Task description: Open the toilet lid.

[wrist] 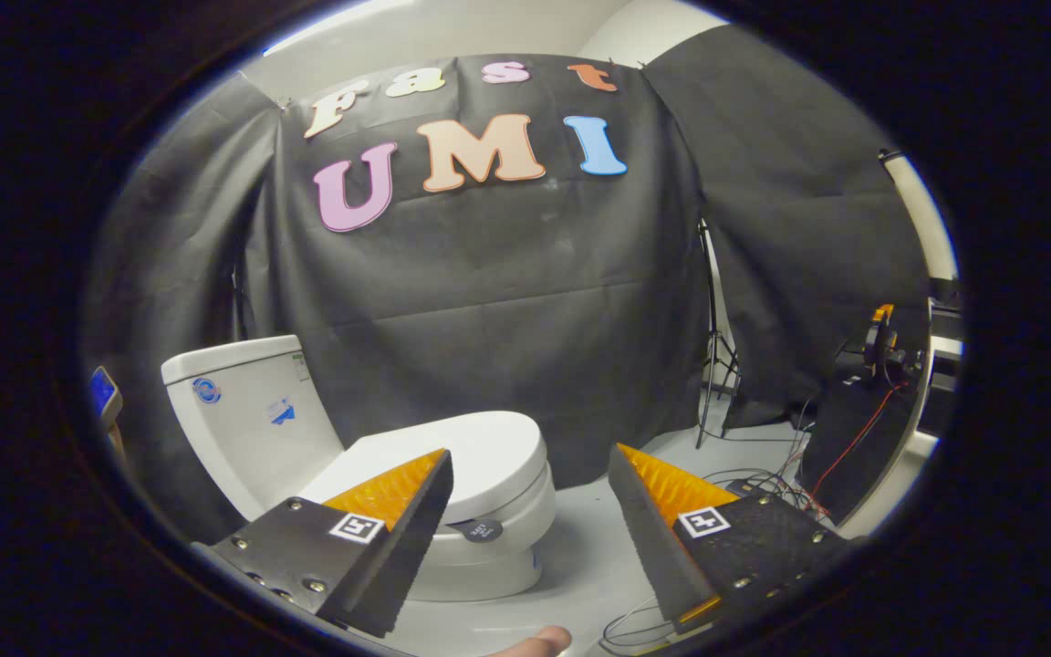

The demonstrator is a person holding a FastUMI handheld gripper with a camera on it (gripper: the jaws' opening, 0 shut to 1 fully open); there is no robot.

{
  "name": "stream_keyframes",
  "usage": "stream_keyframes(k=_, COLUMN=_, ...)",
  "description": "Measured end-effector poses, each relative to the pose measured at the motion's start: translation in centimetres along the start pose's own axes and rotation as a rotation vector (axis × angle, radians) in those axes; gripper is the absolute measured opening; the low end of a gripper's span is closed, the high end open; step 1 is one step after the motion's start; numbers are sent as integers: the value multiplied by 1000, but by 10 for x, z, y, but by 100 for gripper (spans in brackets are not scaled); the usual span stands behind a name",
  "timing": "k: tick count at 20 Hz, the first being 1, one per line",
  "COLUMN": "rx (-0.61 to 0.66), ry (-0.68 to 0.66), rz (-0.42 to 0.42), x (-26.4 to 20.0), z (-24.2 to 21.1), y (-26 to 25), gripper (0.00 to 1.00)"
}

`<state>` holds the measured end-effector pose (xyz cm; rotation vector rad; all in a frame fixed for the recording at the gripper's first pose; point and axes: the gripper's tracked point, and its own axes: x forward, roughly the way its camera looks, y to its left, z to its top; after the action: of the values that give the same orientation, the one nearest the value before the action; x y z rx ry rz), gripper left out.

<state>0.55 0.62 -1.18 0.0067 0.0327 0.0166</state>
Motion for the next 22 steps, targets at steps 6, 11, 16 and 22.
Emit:
stream_keyframes(k=6, rx=14, ry=-1, rz=-6, x=2, z=-1, y=-5, gripper=100)
stream_keyframes(k=11, rx=32, ry=-10, rz=10, x=12, z=-1, y=0, gripper=100)
stream_keyframes(k=16, rx=65, ry=8, rz=50, x=35, z=-15, y=16, gripper=100)
stream_keyframes(k=22, rx=147, ry=71, rz=34, x=59, z=-56, y=21, gripper=100)
